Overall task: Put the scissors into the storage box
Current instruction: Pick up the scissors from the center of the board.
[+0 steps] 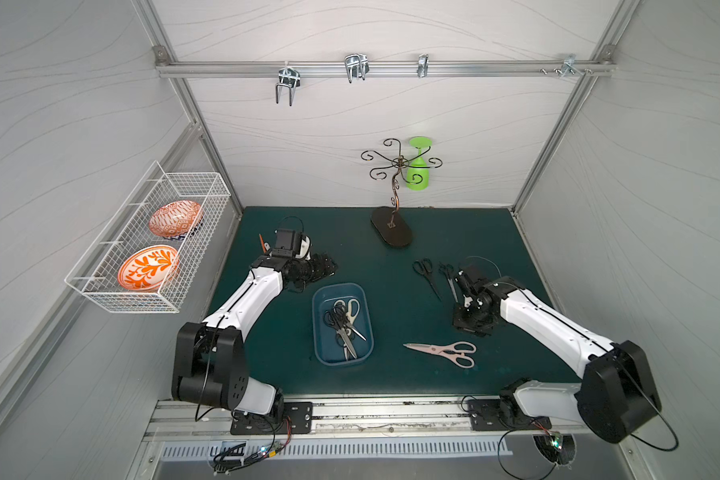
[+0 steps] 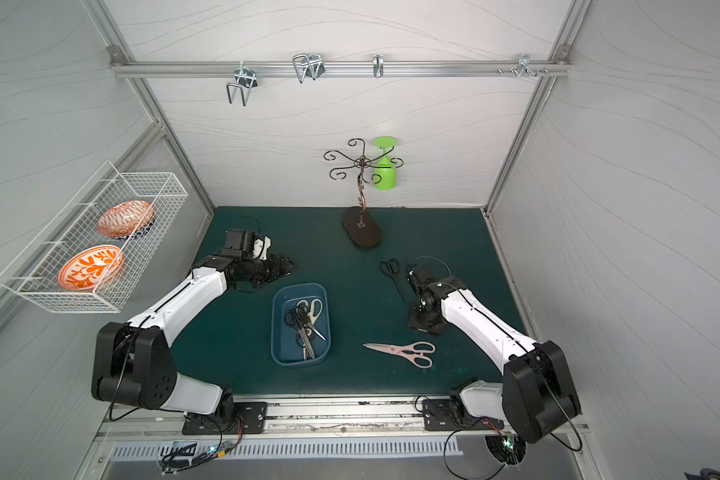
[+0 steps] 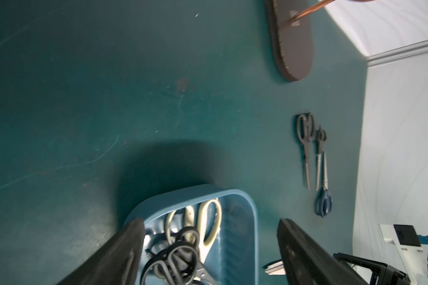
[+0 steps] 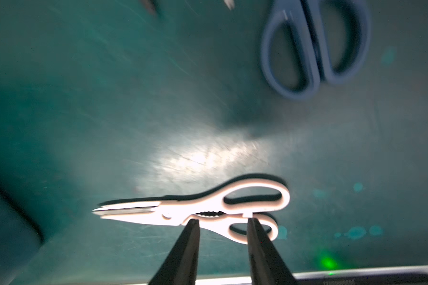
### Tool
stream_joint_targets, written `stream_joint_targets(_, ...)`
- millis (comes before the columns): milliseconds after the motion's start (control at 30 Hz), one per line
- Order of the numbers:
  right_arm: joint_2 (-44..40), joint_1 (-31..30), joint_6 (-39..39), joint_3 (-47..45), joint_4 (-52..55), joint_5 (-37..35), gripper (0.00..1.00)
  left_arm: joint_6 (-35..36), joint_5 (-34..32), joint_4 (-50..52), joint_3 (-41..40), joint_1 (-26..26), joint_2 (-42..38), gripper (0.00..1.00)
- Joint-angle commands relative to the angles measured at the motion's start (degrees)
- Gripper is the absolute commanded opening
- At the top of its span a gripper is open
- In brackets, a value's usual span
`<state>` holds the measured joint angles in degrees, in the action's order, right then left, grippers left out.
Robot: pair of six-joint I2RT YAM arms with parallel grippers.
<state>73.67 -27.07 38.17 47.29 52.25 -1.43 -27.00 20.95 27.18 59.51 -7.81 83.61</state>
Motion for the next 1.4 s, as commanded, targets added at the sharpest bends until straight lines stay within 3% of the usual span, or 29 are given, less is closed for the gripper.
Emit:
stream_joint_targets(0, 0.2, 0.7, 4.7, -1.6, -3.7, 4.4, 0.35, 0.9, -1.3, -1.5, 0.7, 0.2, -0.4, 0.89)
stream_joint_targets(233, 1.8, 0.7, 16.4, -6.0, -6.8, 5.7, 0.33, 0.8, -2.3, -1.1, 0.6, 0.2, -0.6, 0.89)
stream_joint_targets(433, 0.1, 0.8, 23.2, -8.4, -8.6, 1.4, 0.3, 0.9, -2.8, -0.9, 0.7, 0.2, -0.2, 0.89)
stream_joint_targets(1100, 4.0, 3.2, 24.5, -9.2, -12.0, 1.4, 0.25, 1.4, -4.4, 0.0, 1.0, 0.2, -0.4, 0.89)
stream_joint_targets(1367, -1.0, 3.1, 26.8, -11.3, -9.6, 2.2, 0.25, 1.4, -4.9, 0.1, 1.1, 0.2, -0.4, 0.89)
